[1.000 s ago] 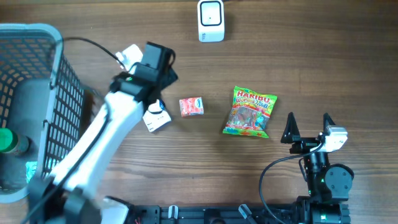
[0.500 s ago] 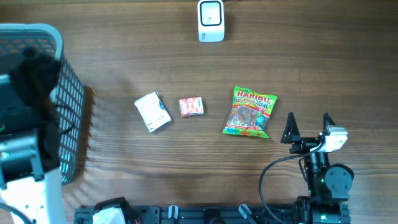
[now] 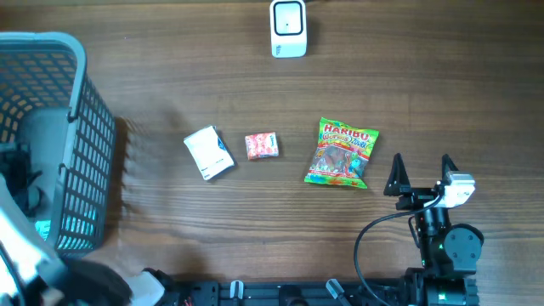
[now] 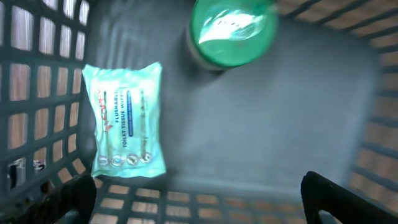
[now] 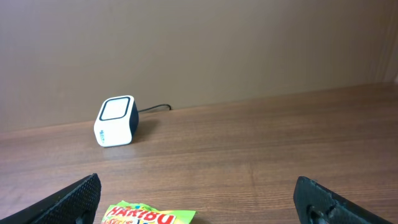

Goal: Scan the item barcode
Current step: 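Reach the left gripper into the basket and grasp the green wipes pack, then carry the green wipes pack with the left gripper and place it on the table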

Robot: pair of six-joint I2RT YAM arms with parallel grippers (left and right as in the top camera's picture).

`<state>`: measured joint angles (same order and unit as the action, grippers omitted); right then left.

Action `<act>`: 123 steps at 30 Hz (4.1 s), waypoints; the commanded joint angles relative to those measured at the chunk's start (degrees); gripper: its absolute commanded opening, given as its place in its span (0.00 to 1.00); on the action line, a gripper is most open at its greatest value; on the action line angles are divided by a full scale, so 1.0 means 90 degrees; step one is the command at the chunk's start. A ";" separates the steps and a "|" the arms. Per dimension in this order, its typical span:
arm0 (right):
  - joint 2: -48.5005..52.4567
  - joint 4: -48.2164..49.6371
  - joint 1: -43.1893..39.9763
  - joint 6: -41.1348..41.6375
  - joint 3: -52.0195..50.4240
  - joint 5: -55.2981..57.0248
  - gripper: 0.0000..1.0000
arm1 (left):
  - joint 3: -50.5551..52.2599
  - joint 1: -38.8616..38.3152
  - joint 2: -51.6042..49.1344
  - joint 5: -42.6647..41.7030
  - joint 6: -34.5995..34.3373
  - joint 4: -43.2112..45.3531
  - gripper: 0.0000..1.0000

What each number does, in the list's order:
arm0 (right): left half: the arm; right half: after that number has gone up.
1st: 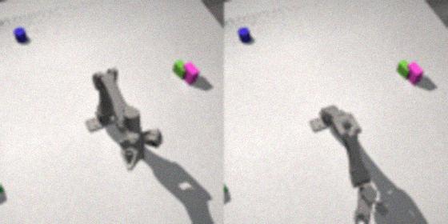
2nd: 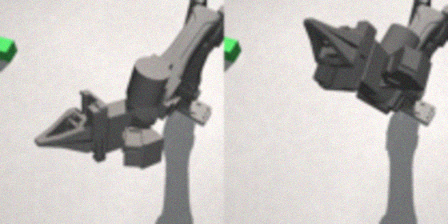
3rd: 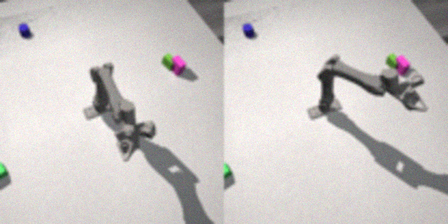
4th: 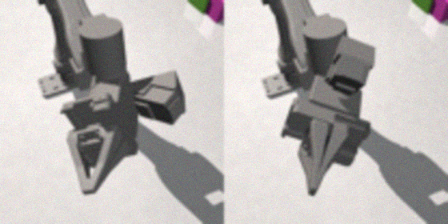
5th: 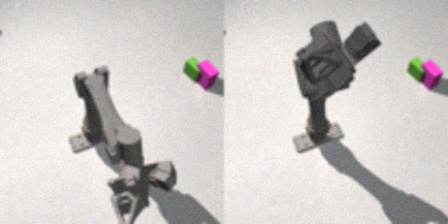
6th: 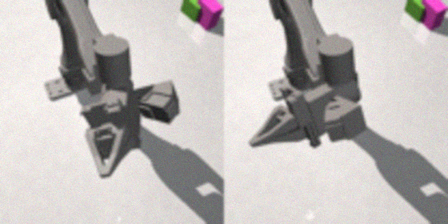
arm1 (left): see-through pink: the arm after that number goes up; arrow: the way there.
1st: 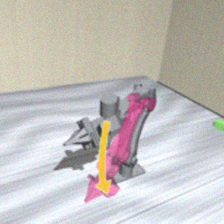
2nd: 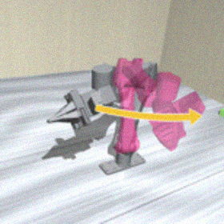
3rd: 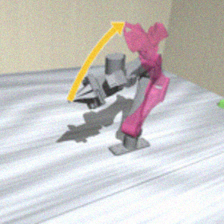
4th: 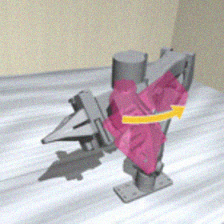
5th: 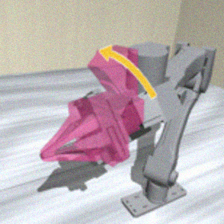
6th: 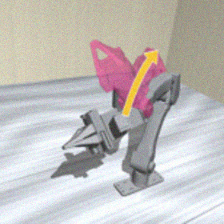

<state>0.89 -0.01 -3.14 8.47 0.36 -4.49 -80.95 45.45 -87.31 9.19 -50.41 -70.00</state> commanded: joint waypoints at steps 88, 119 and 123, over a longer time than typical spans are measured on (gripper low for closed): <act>-0.0039 0.0017 0.0019 -0.0068 -0.0007 -0.0056 1.00 | 0.2504 -0.9316 0.0291 -0.1205 -0.3706 0.2586 0.35; -0.0039 0.0017 0.0019 -0.0068 -0.0007 -0.0056 1.00 | -0.1591 -0.8046 0.2759 0.5353 -0.0544 -0.0185 1.00; -0.0039 0.0017 0.0019 -0.0066 -0.0007 -0.0056 1.00 | -0.1591 -0.5809 0.3179 0.4940 -0.0668 -0.0185 1.00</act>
<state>0.89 -0.03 -3.14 8.47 0.36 -4.51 -94.96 -19.57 -60.40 52.47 -57.01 -71.64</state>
